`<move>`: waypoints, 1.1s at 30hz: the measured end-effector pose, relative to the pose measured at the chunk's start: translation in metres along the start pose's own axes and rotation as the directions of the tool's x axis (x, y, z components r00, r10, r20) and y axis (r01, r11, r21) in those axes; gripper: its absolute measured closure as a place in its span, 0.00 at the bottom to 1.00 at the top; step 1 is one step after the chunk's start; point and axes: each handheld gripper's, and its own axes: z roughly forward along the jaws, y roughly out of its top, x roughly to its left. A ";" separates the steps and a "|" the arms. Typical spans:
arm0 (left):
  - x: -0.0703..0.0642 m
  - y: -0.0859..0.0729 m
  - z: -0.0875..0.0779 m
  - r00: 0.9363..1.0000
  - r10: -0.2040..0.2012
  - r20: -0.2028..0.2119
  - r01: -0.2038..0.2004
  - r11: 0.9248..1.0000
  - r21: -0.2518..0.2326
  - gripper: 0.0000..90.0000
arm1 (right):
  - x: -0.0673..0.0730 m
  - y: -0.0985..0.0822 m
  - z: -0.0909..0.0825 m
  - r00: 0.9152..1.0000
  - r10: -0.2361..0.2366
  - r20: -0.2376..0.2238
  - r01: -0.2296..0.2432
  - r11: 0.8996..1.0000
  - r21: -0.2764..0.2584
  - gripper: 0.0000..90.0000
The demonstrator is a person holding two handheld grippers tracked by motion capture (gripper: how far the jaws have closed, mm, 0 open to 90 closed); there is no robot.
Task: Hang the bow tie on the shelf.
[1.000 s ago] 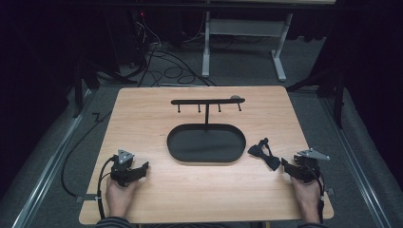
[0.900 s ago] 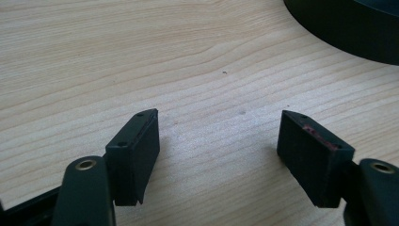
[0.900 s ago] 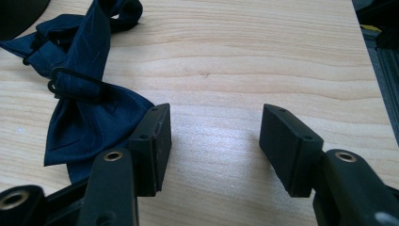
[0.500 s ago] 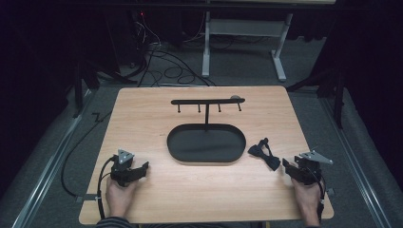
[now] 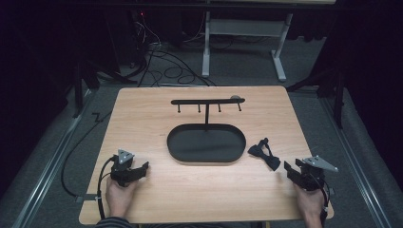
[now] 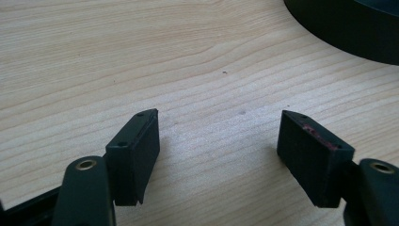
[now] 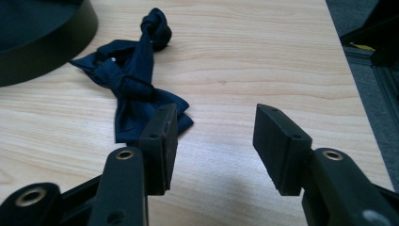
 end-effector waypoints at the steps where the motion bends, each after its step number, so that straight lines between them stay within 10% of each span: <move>1: 0.000 0.000 0.000 1.000 0.000 0.000 0.000 1.000 0.000 0.34 | 0.002 0.000 -0.002 1.000 0.001 -0.005 -0.001 1.000 -0.003 0.59; 33: 0.000 0.000 0.000 1.000 -0.001 0.000 0.001 1.000 0.000 0.34 | 0.038 0.050 0.026 0.992 -0.064 -0.104 0.068 0.997 0.030 0.61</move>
